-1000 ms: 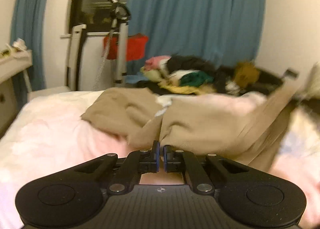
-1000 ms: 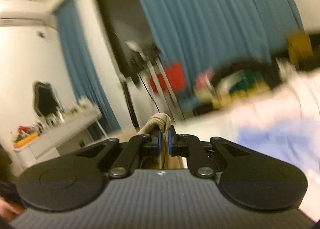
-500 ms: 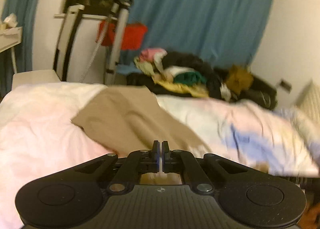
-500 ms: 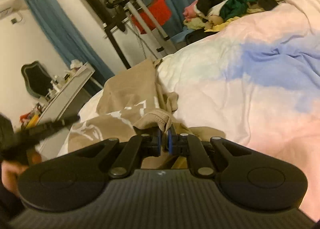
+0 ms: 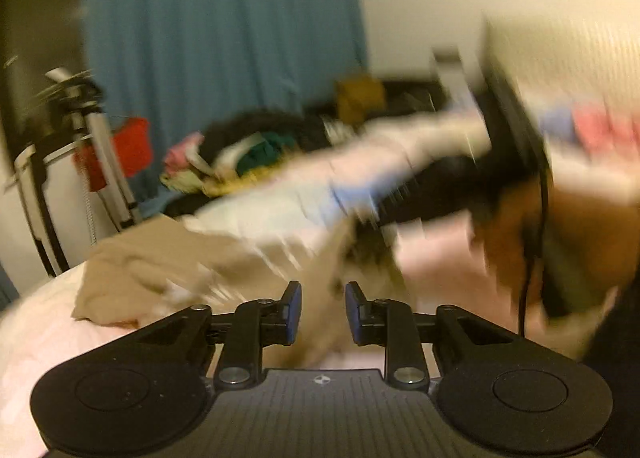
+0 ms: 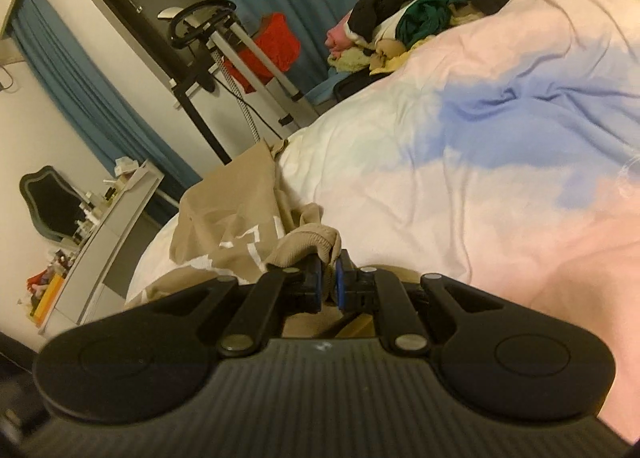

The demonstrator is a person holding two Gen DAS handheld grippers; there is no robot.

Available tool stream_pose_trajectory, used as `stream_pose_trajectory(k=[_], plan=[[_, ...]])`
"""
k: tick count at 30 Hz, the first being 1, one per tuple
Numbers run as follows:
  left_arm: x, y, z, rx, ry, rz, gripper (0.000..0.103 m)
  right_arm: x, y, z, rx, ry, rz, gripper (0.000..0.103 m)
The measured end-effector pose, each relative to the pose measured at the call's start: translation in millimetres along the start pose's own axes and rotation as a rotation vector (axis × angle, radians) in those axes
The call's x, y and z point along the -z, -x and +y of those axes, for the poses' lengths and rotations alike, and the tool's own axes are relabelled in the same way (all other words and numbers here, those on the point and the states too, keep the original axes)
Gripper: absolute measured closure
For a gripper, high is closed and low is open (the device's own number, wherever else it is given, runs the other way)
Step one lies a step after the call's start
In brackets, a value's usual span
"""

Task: Fold clothes

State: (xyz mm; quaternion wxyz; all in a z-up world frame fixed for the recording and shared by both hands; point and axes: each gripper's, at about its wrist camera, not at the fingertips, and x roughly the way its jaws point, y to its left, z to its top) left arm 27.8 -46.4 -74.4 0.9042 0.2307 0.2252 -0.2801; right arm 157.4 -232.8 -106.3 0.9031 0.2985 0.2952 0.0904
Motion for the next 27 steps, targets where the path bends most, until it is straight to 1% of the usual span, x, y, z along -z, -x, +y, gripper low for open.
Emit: stream_pose_trajectory(k=[2,4,6,7,9,10,11,12,13,14,15,16,17,19,20,22,24,26,27], plan=[[14,-21,-22,-0.099,-0.145,0.075,0.056,-1,3,-2,0.003,-0.014,-0.013,0.092],[30,-38,-39,-0.232,-0.314,0.126,0.05,-3,5,-4,0.005,-0.03,-0.023,0.092],[46,-47,-49,-0.356,-0.459,0.135,0.042,-4,5,-7,0.004,-0.044,-0.026,0.092],[52,-53,-49,-0.407,-0.513,0.132,0.042,-4,5,-8,0.002,-0.048,-0.026,0.092],[55,-60,-42,-0.498,-0.539,0.137,0.043,-4,4,-8,0.0,-0.046,-0.025,0.092],[54,-62,-34,-0.545,-0.522,0.136,0.043,-4,3,-8,0.005,-0.038,-0.025,0.092],[52,-63,-26,-0.576,-0.496,0.133,0.045,-4,3,-8,0.008,-0.032,-0.026,0.092],[49,-63,-18,-0.596,-0.467,0.127,0.056,-4,2,-8,0.01,-0.028,-0.026,0.092],[46,-62,-11,-0.608,-0.437,0.121,0.064,-4,2,-8,0.012,-0.024,-0.027,0.092],[43,-59,-4,-0.618,-0.402,0.112,0.083,-4,2,-8,0.014,-0.02,-0.029,0.092],[38,-55,3,-0.617,-0.354,0.094,0.087,-4,2,-7,0.017,-0.012,-0.033,0.092],[33,-47,10,-0.6,-0.294,0.066,0.091,-4,3,-7,0.02,-0.002,-0.036,0.092],[28,-37,16,-0.584,-0.233,0.034,0.099,-5,3,-6,0.024,0.01,-0.039,0.092],[16,-15,29,-0.553,-0.114,-0.033,0.101,-5,6,-3,0.03,0.041,-0.054,0.092],[6,-1,35,-0.52,-0.052,-0.077,0.101,-5,9,0,0.029,0.061,-0.064,0.093],[-9,28,47,-0.43,0.078,-0.155,0.101,-5,18,8,0.019,0.11,-0.09,0.093],[-18,61,61,-0.308,0.188,-0.211,0.102,-5,34,19,0.001,0.162,-0.12,0.093],[-18,89,78,-0.204,0.288,-0.249,0.102,-5,57,30,-0.034,0.204,-0.148,0.093],[-16,100,89,-0.139,0.345,-0.265,0.102,-5,68,35,-0.055,0.224,-0.161,0.093]])
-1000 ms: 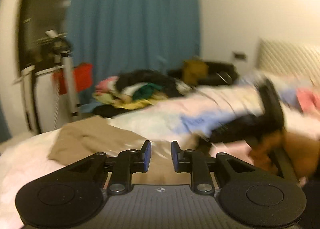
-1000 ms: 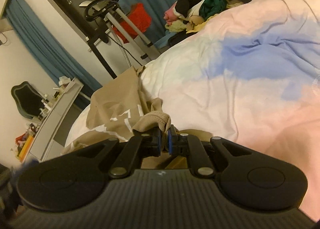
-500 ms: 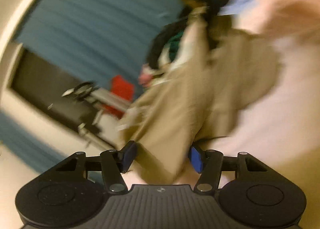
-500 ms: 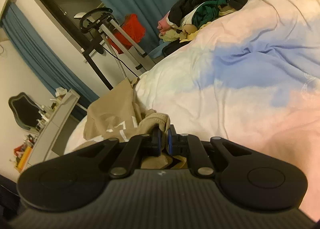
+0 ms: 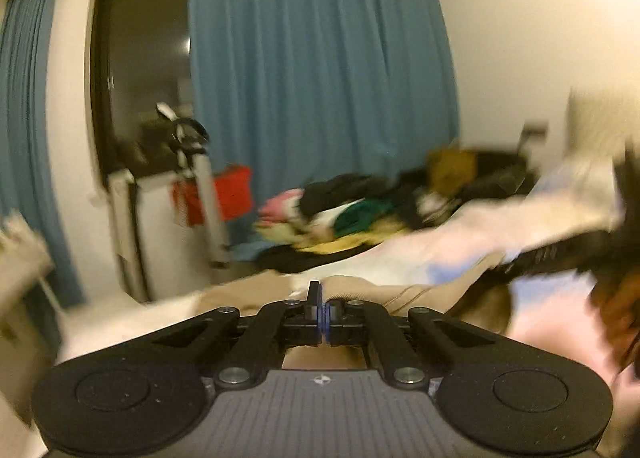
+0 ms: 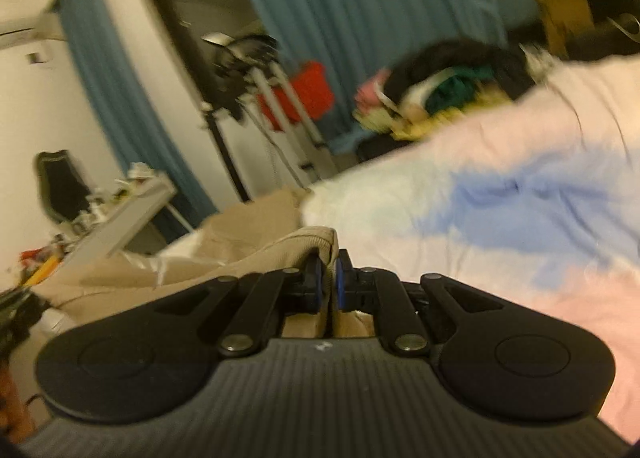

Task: Fold clothes

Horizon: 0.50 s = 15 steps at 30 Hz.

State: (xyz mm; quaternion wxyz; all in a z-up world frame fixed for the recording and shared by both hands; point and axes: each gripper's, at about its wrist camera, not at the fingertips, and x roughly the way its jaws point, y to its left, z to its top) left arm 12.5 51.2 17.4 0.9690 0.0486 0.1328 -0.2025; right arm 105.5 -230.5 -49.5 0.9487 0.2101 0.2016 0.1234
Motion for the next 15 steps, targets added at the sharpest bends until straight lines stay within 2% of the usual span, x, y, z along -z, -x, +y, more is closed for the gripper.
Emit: stream_pose_trajectory(k=[4,6,8,11,13,15], plan=[[7,7,68,0.168,0.281,0.071,0.102,-9,37,16,-0.09,0.058,-0.05,0.093],[11,-1,96,0.222,0.391,0.127,0.102,-6,36,16,-0.12,0.055,-0.026,0.093],[16,-27,113,0.232,0.451,0.214,0.102,-1,18,14,-0.112,0.041,0.046,0.093],[22,-78,128,0.241,0.485,0.342,0.101,10,-17,3,-0.106,-0.026,0.168,0.093],[26,-119,133,0.215,0.493,0.402,0.098,19,-44,-9,-0.103,-0.097,0.251,0.093],[36,-149,136,0.169,0.47,0.453,0.088,28,-64,-19,-0.094,-0.154,0.305,0.093]])
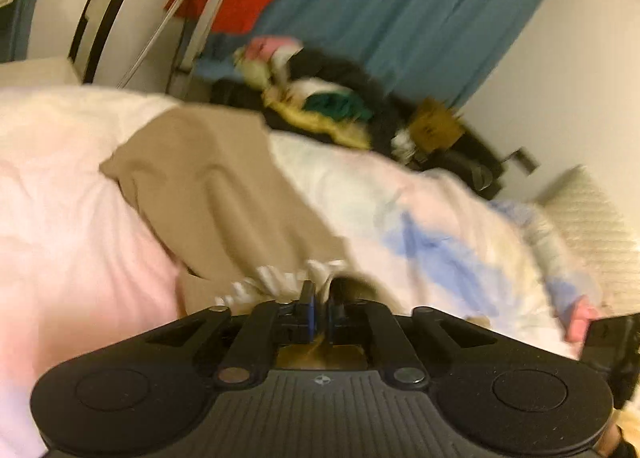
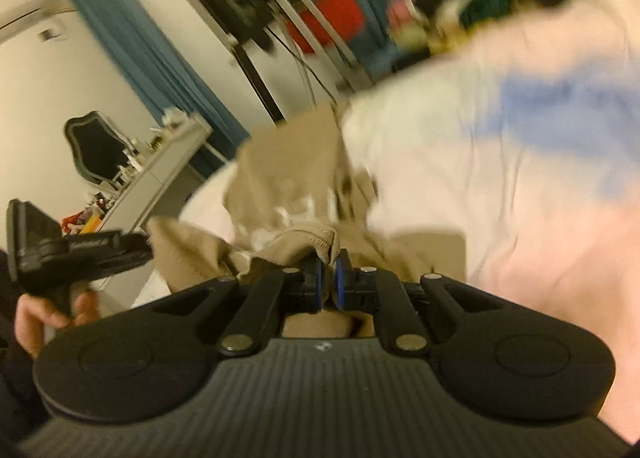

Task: Fold clothes

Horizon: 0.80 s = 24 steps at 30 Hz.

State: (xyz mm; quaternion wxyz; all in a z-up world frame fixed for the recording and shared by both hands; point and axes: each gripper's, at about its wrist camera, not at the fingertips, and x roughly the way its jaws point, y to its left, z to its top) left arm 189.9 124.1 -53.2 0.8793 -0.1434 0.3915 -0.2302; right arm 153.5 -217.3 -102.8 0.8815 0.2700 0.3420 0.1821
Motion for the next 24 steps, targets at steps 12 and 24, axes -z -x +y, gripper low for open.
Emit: stream_pose_trajectory(k=[12,24], plan=[[4,20,-10,-0.162,-0.092,-0.178,0.031,2,14,-13,-0.044,-0.153,-0.168,0.093],[32,-3,-62,-0.146,-0.282,-0.095,0.037,8,22,-8,0.161,-0.104,-0.205,0.09]])
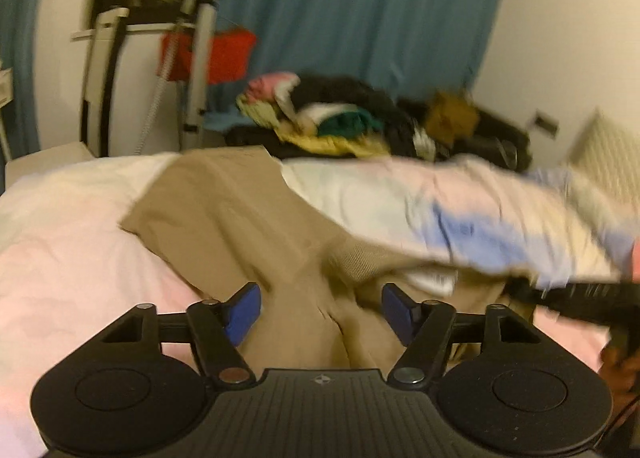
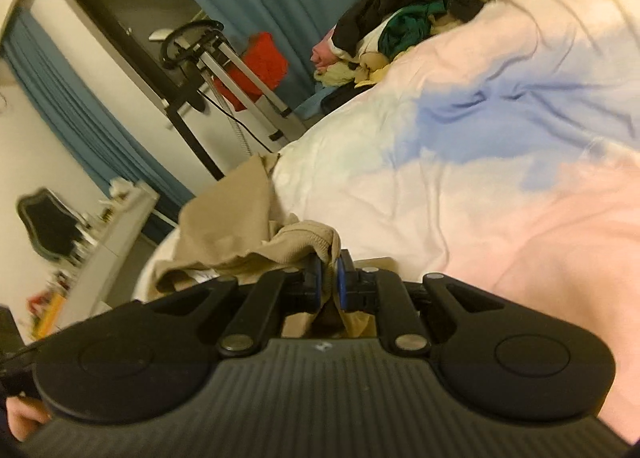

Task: Fold clothes

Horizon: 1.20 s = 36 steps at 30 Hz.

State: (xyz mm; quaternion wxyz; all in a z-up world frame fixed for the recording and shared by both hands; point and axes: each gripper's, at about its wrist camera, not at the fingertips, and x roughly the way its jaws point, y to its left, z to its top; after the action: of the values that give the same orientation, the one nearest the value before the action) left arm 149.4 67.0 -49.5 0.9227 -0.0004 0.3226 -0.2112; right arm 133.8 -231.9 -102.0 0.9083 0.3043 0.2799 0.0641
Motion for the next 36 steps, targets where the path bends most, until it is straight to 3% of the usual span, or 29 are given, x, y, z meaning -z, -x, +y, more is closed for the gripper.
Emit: stream_pose_trajectory(k=[7,10,12,14,16,19,23,26,29,31,33,36], plan=[[15,-45,-34,-0.086,-0.15,0.039,0.039,4,6,8,0.02,0.072,-0.018,0.09],[20,-47,-41,-0.133,-0.205,0.03,0.064,3,4,10,0.031,0.097,-0.014,0.09],[21,-41,-42,-0.141,-0.222,0.021,0.087,3,2,10,0.047,0.107,-0.01,0.081],[17,-25,-39,-0.125,-0.192,-0.012,0.094,3,2,9,0.07,0.108,-0.016,0.044],[12,-1,-36,-0.097,-0.146,-0.067,0.095,2,4,6,0.088,0.102,-0.03,0.026],[11,42,-31,-0.028,-0.059,-0.162,0.099,1,7,3,0.11,0.096,-0.05,0.025],[15,77,-28,0.021,-0.004,-0.224,0.1,1,12,5,0.115,0.113,-0.075,0.025],[23,84,-27,0.017,0.01,-0.206,0.1,2,15,13,0.101,0.169,-0.084,0.025],[31,77,-35,-0.017,-0.046,-0.158,0.098,5,13,19,0.105,0.201,-0.077,0.026],[35,70,-43,-0.038,-0.077,-0.136,0.089,6,10,20,0.112,0.203,-0.067,0.026],[38,60,-51,-0.067,-0.106,-0.12,0.067,6,8,19,0.123,0.201,-0.059,0.026],[40,37,-63,-0.109,-0.161,-0.089,0.06,5,6,16,0.122,0.183,-0.054,0.026]])
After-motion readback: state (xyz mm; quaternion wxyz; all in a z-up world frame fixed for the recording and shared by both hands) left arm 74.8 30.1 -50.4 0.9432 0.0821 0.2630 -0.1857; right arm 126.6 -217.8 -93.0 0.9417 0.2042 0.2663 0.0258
